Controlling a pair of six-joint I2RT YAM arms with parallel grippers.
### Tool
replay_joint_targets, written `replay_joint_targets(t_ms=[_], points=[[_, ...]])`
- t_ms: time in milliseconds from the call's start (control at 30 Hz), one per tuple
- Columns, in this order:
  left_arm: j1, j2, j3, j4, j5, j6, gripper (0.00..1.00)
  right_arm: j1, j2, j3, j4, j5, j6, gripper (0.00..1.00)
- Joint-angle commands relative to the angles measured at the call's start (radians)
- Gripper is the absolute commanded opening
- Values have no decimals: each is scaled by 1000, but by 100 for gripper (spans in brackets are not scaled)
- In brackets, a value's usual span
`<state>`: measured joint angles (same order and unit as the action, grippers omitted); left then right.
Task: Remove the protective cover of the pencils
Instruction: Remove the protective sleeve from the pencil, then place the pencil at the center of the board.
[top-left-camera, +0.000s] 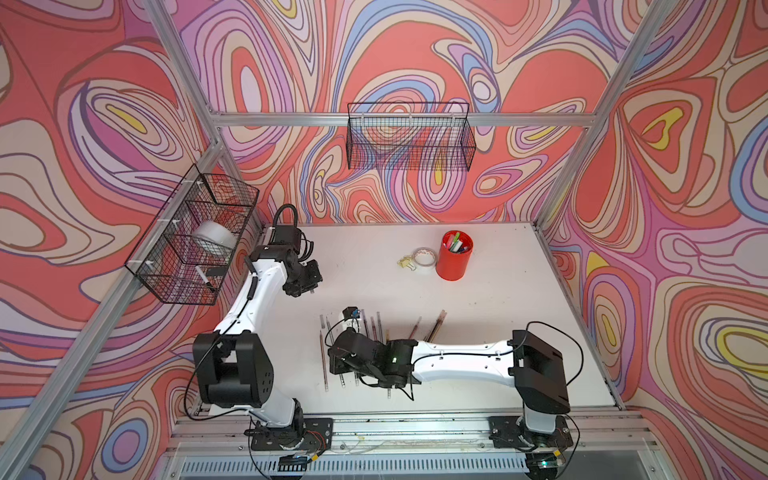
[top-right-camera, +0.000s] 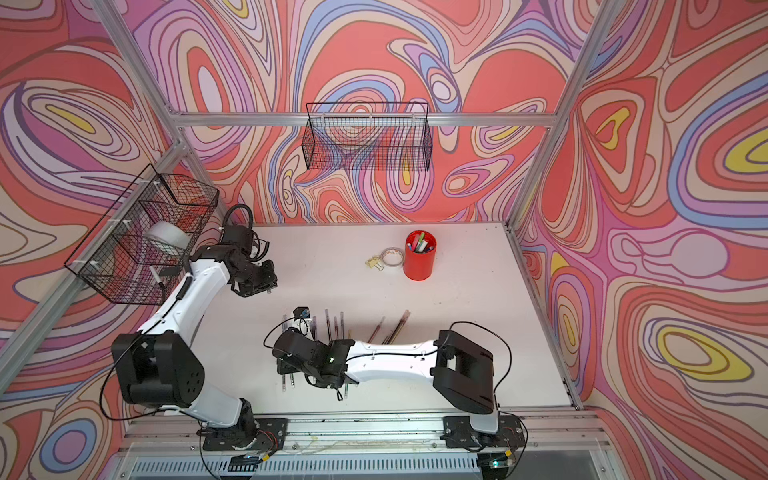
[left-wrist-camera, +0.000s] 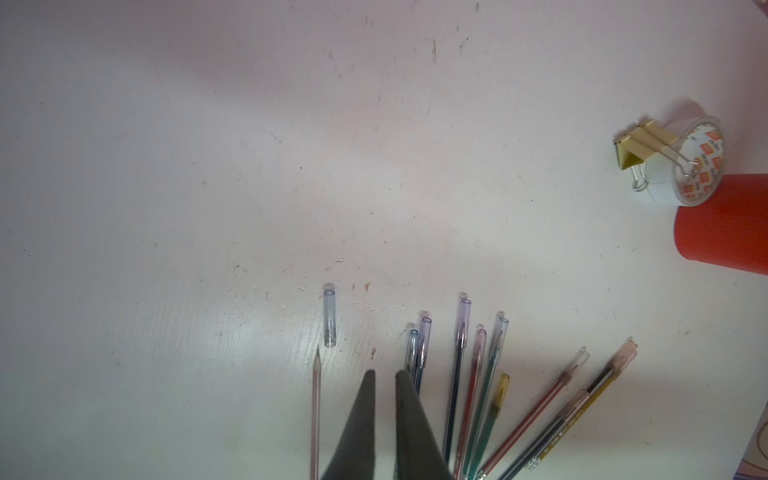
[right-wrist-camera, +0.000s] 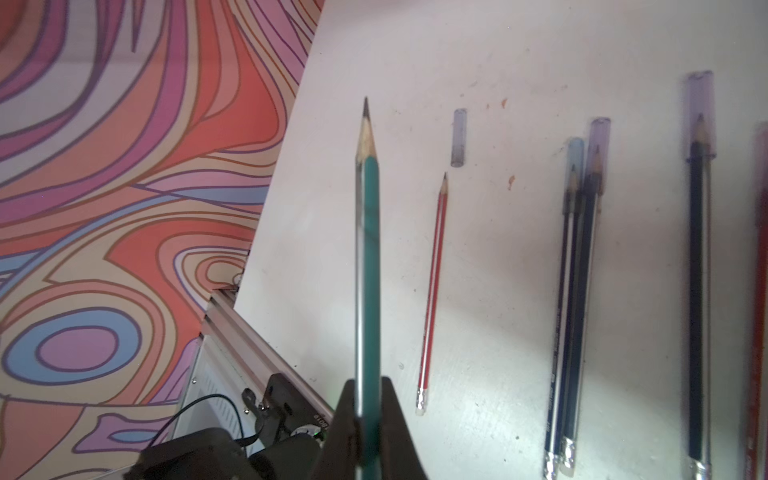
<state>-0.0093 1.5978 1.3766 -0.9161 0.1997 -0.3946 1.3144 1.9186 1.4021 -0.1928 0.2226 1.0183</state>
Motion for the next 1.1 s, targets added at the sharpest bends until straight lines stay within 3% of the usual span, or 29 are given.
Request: replay_joint_targets(t_ms=[0, 200, 400, 867, 1067], points=[[-38, 57, 3, -10, -7, 35, 0, -15, 97, 35, -59, -23, 33, 0], [-91, 142, 37, -25, 31, 55, 0, -32, 213, 109, -89, -75, 40, 0], [-118, 213, 71, -59, -12, 66, 0, -38, 282, 168, -144, -96, 37, 0], [-179, 269, 45, -82, -171, 51, 0, -61, 300, 157, -211, -114, 104, 5], [-179, 289, -12, -19, -143, 2, 0, -62, 302, 140, -202, -119, 118, 9]])
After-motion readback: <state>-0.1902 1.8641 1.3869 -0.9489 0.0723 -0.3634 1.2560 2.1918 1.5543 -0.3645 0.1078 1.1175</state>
